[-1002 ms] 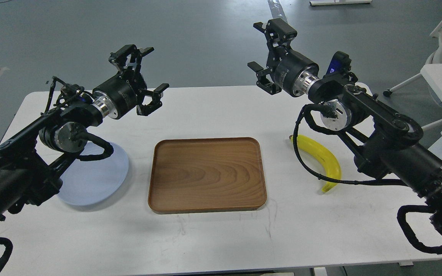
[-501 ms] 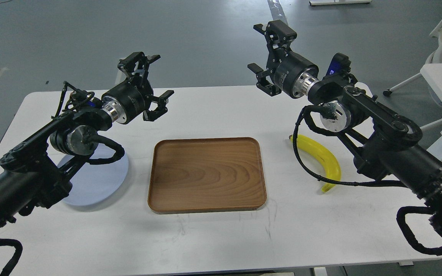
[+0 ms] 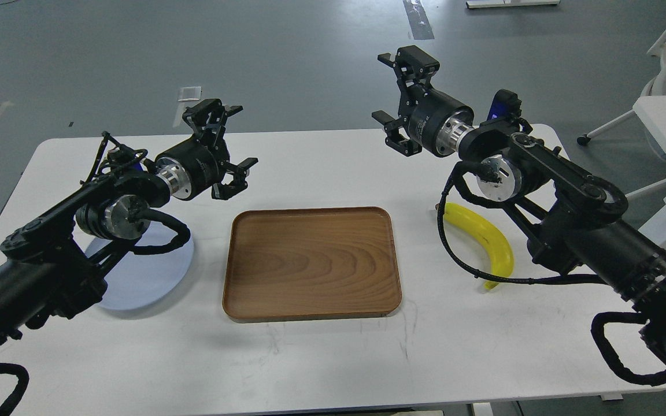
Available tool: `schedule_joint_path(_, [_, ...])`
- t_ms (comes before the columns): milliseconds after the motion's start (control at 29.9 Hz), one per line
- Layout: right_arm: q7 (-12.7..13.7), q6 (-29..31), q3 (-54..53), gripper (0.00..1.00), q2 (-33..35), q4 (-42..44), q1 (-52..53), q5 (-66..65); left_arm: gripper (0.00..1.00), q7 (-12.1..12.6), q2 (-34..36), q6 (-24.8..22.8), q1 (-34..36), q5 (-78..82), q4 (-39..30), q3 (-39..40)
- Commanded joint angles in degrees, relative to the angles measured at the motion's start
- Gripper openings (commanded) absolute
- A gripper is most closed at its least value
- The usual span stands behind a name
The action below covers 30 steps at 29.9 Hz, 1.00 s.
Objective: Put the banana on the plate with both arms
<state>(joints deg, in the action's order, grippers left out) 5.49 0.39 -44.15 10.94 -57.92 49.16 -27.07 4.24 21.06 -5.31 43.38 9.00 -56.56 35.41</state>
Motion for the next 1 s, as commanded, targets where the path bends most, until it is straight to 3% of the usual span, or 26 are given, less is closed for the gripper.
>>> schedule_joint_path(0, [0.0,-0.1,-0.2,1.0,0.0,0.0,0.0,0.1,0.98,0.3,-0.2,-0.9,0.0,-0.3,-0.1,0.8])
schedule_joint_path(668, [-0.1,0.1,-0.5,1.0,0.1,-0.2,0.0,0.2,0.98,-1.0,2.7,-3.0,1.0,2.4,-0.7,0.5])
schedule_joint_path(768, [-0.3,0.2,-0.9,1.0,0.5,-0.4,0.1,0.3,0.98,-7.7,4.2,-3.7,1.2,16.0,-3.0,0.4])
schedule_joint_path(802, [-0.3,0.2,-1.1,1.0,0.5,-0.4,0.1,0.3,0.98,-11.8,4.2,-2.7,1.3,24.8,-3.4,0.4])
schedule_joint_path(902, [-0.4,0.2,-2.2,1.0,0.4,-0.4,0.5,0.4,0.98,-15.8,4.6,2.3,1.3,40.8,-4.7,0.2])
schedule_joint_path(969, [-0.4,0.1,-2.6,1.0,0.2,-0.4,1.3,0.4,0.98,-16.0,4.9,6.0,0.3,50.0,-6.0,-0.8])
